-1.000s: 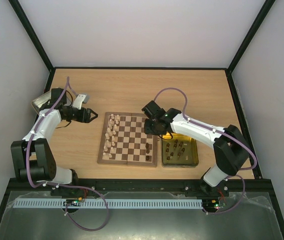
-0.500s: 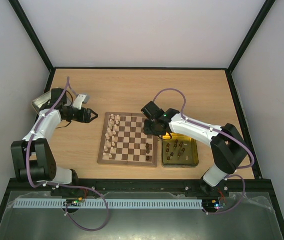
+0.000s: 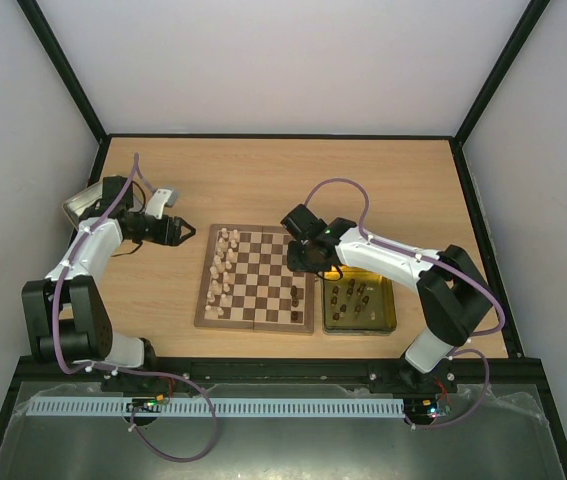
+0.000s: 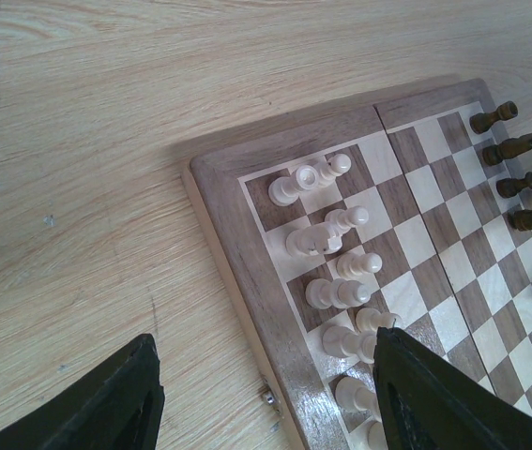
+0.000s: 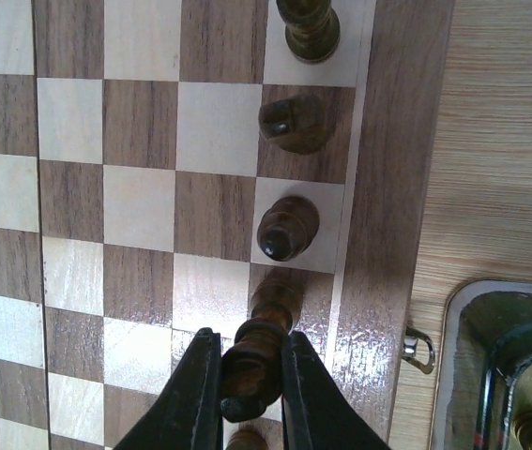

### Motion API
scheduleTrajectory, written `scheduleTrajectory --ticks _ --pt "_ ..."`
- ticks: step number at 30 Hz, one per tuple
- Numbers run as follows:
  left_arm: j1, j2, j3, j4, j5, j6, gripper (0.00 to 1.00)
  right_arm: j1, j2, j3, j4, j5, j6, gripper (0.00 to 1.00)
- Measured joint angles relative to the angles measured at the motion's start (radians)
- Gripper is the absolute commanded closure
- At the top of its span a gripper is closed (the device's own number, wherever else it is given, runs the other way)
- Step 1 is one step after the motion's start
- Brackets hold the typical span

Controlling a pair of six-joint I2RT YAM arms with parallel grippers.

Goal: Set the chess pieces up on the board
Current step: Place the chess piece on the chessboard.

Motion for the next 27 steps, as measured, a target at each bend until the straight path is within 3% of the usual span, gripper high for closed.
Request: scheduleTrajectory --ticks 27 --pt "-0.002 0.0 0.0 0.0 0.0 0.0 0.37 0.0 0.001 -0.008 0.001 -0.003 0.0 0.78"
